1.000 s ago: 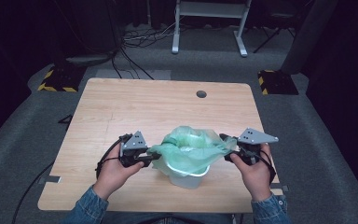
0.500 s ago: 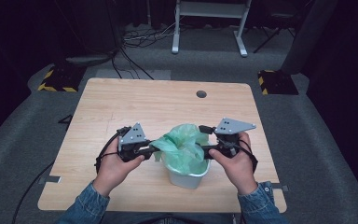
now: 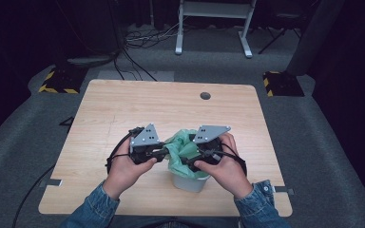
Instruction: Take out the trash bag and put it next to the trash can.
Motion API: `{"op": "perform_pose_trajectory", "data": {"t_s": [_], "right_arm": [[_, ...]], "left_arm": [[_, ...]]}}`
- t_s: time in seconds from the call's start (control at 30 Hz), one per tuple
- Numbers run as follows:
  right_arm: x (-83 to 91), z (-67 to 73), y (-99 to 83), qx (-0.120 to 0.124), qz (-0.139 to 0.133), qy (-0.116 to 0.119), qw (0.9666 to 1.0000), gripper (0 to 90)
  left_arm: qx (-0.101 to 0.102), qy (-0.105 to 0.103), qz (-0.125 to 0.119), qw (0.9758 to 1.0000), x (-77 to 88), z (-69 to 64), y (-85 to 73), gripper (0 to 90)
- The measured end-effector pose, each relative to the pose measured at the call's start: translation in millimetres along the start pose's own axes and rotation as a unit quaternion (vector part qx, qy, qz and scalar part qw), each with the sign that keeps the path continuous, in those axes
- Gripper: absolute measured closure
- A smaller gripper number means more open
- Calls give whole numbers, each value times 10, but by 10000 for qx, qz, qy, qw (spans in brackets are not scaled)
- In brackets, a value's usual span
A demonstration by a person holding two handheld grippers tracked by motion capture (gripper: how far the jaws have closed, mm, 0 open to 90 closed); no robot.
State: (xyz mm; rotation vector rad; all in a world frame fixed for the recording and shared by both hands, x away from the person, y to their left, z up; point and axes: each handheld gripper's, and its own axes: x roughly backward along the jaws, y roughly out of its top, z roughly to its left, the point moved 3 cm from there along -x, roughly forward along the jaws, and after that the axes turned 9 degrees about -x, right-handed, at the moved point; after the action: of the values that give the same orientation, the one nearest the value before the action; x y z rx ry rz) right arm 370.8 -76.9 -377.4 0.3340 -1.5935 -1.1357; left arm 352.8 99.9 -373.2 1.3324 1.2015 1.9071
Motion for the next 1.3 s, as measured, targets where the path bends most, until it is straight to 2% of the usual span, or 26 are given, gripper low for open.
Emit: {"op": "perform_pose_trajectory", "data": {"t_s": [0.07, 0.2, 0.3, 0.37, 0.47, 0.53, 0.57, 0.63, 0.67, 0.97, 1.2, 1.3], "right_arm": [[-30, -18, -27, -69, 108, -56, 9999, 249], [-76, -12, -86, -132, 400, 224, 9989, 576], [-81, -13, -115, -228, 464, 452, 9976, 822], [-64, -22, -121, -255, 392, 468, 9978, 885], [-25, -26, -117, -271, 252, 480, 9982, 895], [6, -27, -109, -272, 166, 472, 9984, 897], [41, -31, -95, -276, 93, 462, 9985, 898], [58, -31, -87, -292, 57, 459, 9985, 898], [95, -38, -72, -298, -12, 442, 9986, 899], [225, -73, -24, -370, -344, 460, 9977, 899], [307, -71, 54, -368, -602, 475, 9964, 899], [342, -66, 97, -355, -704, 473, 9958, 899]], "left_arm": [[-5, -28, 7, 10000, -20, -16, 0, 857], [8, -37, 1, 10000, -29, -13, -19, 843], [30, -27, -18, 10000, -11, -11, -33, 820], [5, 41, -37, 10000, 10, 1, -46, 770], [144, 60, -47, 9999, 48, 15, -78, 687], [138, 194, -65, 9997, 75, 42, -101, 602], [170, 284, -93, 9994, 102, 62, -119, 528], [196, 297, -100, 9993, 116, 68, -128, 494], [193, 328, -105, 9992, 131, 76, -138, 429], [264, 513, -51, 9983, 234, 125, -290, 352], [571, 609, 61, 9965, 342, 187, -539, 343], [643, 707, 113, 9954, 390, 219, -639, 342]]}}
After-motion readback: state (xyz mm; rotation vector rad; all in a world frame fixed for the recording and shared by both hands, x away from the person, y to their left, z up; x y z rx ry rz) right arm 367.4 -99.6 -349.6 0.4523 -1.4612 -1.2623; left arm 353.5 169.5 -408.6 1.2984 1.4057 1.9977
